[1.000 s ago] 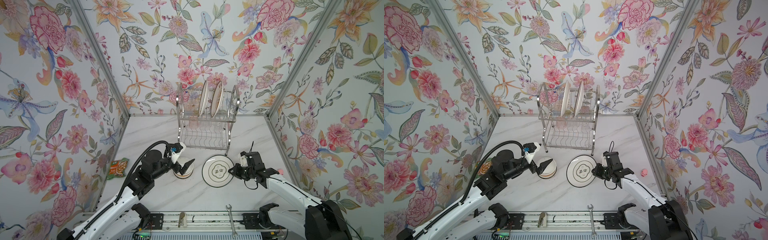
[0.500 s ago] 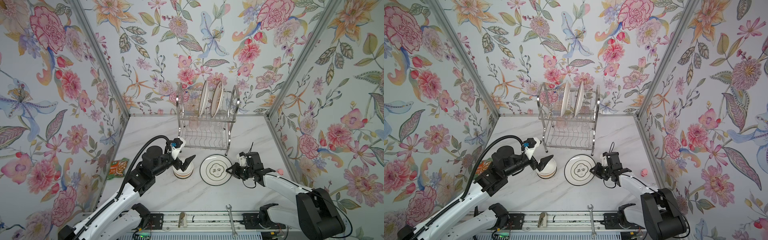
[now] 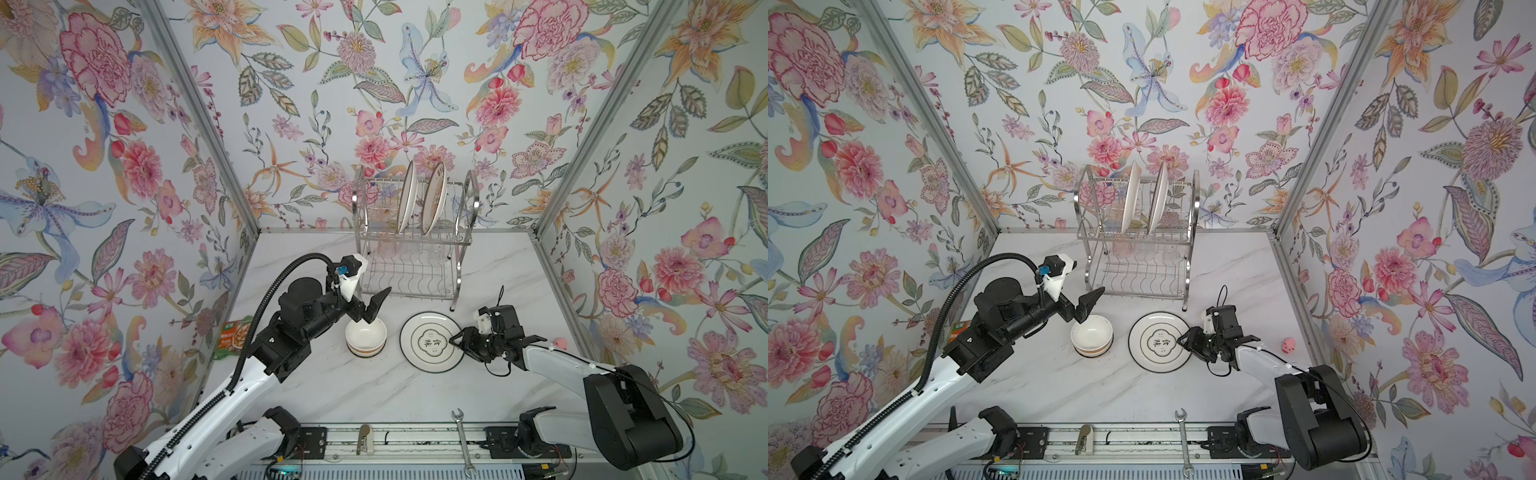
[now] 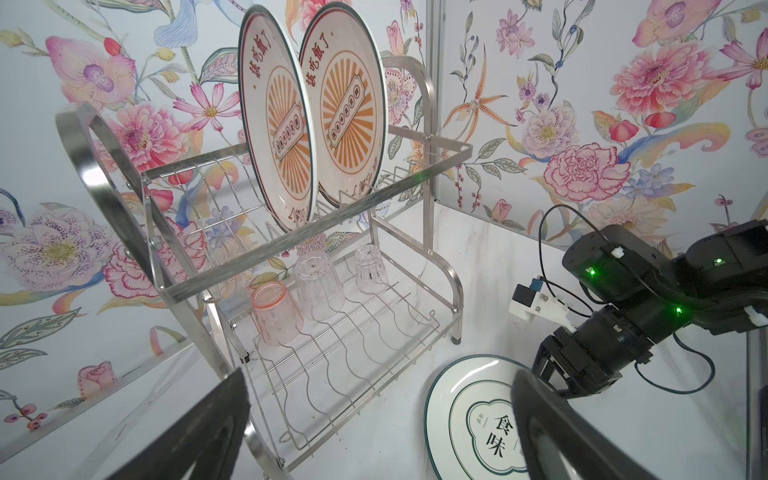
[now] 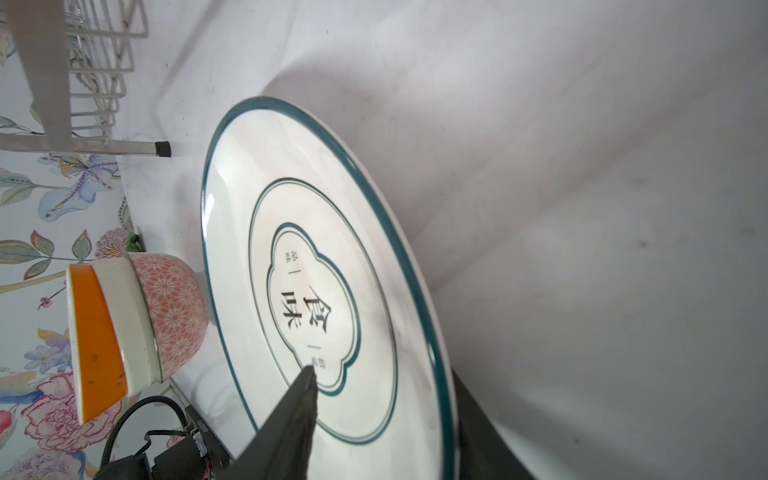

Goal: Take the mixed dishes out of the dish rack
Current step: 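Lower the plate flat onto the table beside the bowls with the right gripper, then reach the left gripper to the next printed plate while the right gripper releases and withdraws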

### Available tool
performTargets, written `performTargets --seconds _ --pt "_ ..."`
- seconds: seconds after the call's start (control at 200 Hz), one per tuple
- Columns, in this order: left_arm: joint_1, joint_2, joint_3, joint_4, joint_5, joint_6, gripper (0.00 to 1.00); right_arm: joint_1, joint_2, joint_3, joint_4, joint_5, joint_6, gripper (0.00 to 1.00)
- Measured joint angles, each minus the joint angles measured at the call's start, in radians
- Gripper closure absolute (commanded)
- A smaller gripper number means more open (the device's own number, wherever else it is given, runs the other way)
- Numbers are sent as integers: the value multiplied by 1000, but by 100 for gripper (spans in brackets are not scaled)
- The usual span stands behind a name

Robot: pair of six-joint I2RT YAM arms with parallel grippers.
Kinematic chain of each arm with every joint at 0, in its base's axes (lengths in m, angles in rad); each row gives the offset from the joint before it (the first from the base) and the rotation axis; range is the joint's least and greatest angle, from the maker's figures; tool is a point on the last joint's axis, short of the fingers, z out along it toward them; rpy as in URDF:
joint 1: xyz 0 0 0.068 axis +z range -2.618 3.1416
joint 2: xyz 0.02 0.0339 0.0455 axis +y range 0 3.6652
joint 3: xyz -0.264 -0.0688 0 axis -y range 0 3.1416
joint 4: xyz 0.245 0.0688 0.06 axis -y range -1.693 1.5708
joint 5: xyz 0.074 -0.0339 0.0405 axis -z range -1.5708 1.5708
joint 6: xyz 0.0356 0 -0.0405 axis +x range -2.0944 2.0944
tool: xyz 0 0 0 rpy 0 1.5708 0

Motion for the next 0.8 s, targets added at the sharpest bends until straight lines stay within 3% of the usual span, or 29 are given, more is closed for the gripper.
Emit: performTargets --seconds 0.505,0.676,0.711,0.801 --pt "0 285 406 -122 -26 0 1 0 -83 28 -125 147 -33 16" --pt "0 394 518 -141 -34 5 3 2 -185 57 -204 211 -75 7" --pt "0 414 542 -145 -39 5 4 6 -214 63 -214 224 -88 0" --pt "0 481 621 -165 -57 9 5 19 -297 78 -230 252 -126 1"
